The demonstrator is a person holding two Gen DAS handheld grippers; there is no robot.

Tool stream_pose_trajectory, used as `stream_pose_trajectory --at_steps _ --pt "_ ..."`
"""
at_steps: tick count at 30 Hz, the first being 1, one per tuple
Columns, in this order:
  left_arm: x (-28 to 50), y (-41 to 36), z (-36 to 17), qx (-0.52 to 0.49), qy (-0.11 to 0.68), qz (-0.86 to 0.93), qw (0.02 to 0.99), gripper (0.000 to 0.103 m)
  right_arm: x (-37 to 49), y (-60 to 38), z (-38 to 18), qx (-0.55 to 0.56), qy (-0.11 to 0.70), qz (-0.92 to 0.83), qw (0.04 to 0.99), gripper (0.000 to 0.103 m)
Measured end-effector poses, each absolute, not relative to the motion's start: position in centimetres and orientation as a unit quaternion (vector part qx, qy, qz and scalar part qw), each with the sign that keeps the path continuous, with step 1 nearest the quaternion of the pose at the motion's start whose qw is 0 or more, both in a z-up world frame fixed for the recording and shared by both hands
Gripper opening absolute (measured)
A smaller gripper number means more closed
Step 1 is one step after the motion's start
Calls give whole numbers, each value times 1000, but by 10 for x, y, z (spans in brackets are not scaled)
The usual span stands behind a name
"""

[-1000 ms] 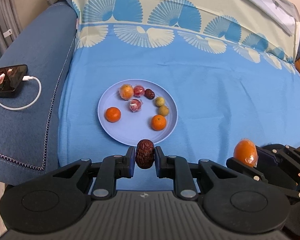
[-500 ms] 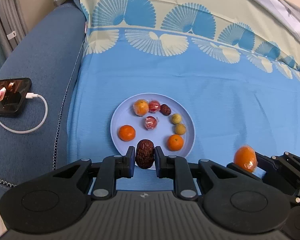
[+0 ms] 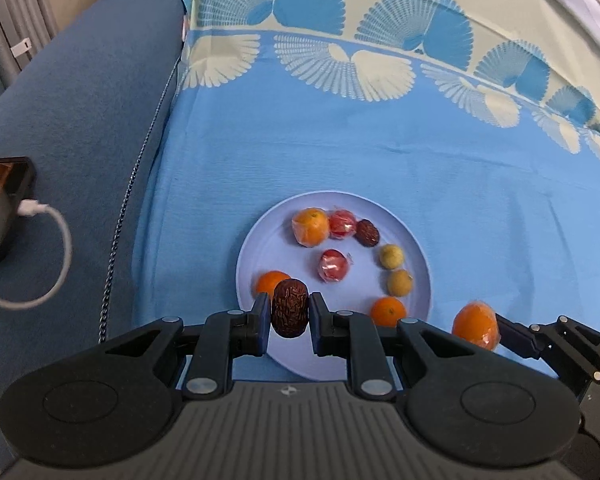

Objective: Organize fruits

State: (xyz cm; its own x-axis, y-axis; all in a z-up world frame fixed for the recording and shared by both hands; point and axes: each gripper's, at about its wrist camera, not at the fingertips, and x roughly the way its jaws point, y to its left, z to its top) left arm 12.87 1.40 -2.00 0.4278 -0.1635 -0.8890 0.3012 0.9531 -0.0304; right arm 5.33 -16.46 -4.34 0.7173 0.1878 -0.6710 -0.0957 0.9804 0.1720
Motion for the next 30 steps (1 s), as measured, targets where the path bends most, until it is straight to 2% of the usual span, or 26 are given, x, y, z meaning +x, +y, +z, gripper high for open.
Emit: stream_pose_trajectory --at_steps 12,13,14,15,16,17,26,30 --pt "170 -2 -68 87 543 -148 822 22 113 -155 -79 34 393 91 914 39" --pt "171 -3 -69 86 543 -156 821 27 117 -155 -82 33 395 93 913 40" --pt "172 -4 -70 84 541 -164 820 58 119 -155 -83 31 394 95 914 47" --pt "173 -5 -70 84 541 -166 820 80 120 -155 -85 27 390 96 915 58" --pt "173 -6 -69 84 537 -157 824 101 122 -154 -85 21 387 95 917 84" --pt "170 -5 -66 82 524 -149 834 103 122 -153 -84 10 386 92 918 94" --pt "126 0 -47 122 513 -115 842 103 68 -148 -58 7 393 90 915 102" --pt "97 8 -34 142 500 -103 848 103 42 -145 -43 5 381 72 922 102"
